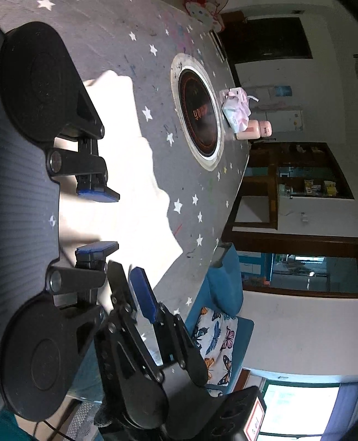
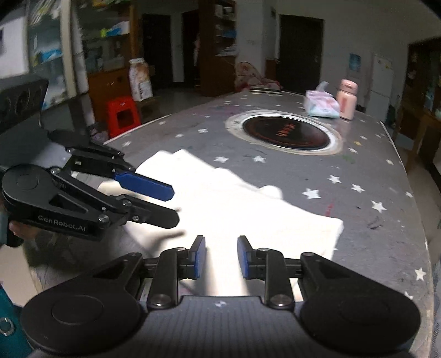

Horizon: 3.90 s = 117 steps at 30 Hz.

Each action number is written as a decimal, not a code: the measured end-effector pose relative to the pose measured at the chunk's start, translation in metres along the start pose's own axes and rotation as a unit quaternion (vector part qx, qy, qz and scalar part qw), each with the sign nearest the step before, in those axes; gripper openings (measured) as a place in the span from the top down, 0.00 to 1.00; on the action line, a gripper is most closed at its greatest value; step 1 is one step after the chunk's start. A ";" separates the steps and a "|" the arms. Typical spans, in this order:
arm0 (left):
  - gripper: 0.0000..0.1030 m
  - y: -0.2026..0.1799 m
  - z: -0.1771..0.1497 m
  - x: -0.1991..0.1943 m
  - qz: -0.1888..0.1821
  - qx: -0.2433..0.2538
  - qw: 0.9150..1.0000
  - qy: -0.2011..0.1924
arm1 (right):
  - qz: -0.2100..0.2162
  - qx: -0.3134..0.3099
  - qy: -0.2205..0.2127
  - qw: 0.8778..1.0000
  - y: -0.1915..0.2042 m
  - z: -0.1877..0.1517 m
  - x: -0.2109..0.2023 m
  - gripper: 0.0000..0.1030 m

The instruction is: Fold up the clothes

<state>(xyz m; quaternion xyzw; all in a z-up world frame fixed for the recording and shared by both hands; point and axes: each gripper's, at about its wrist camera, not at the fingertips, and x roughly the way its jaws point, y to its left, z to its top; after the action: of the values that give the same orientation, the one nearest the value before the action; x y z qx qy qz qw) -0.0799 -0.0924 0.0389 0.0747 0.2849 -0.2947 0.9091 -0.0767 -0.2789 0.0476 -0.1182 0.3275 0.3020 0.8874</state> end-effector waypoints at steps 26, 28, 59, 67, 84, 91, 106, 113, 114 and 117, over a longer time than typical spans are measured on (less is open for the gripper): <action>0.66 0.065 -0.031 -0.017 0.077 -0.121 0.990 0.006 | -0.003 0.023 0.015 1.000 -0.007 -0.021 -0.004 0.68; 0.66 0.069 -0.034 -0.018 0.069 -0.133 0.989 0.006 | -0.002 0.017 0.018 1.000 -0.006 -0.026 0.000 0.68; 0.58 0.084 0.005 0.007 0.029 -0.168 0.985 0.022 | 0.015 0.056 0.024 0.998 -0.054 0.028 0.028 0.70; 0.57 0.086 0.007 0.030 0.062 -0.157 0.985 0.041 | -0.002 0.072 0.039 0.997 -0.056 0.033 0.070 0.80; 0.06 0.065 0.016 0.006 0.107 -0.161 0.981 0.017 | -0.026 0.098 0.001 0.995 -0.038 0.021 0.036 0.34; 0.00 0.060 0.013 -0.001 0.122 -0.163 0.979 0.012 | -0.032 0.110 -0.012 0.993 -0.028 0.011 0.026 0.19; 0.00 0.050 0.003 -0.008 0.152 -0.150 0.977 0.020 | -0.040 0.124 -0.045 0.990 -0.020 0.001 0.008 0.00; 0.00 0.048 0.002 -0.016 0.164 -0.145 0.976 0.003 | -0.020 0.152 -0.065 0.986 -0.021 0.000 0.005 0.00; 0.00 0.047 0.002 -0.017 0.166 -0.143 0.976 0.001 | -0.012 0.154 -0.066 0.986 -0.021 -0.001 0.005 0.00; 0.00 0.047 0.000 -0.021 0.170 -0.144 0.975 -0.006 | -0.014 0.154 -0.064 0.986 -0.018 -0.001 0.007 0.00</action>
<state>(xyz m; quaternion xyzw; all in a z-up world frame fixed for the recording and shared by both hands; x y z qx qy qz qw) -0.0663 -0.0435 0.0494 -0.0120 0.3018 -0.0924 0.9488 -0.0619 -0.2902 0.0428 0.0347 0.3114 0.2427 0.9181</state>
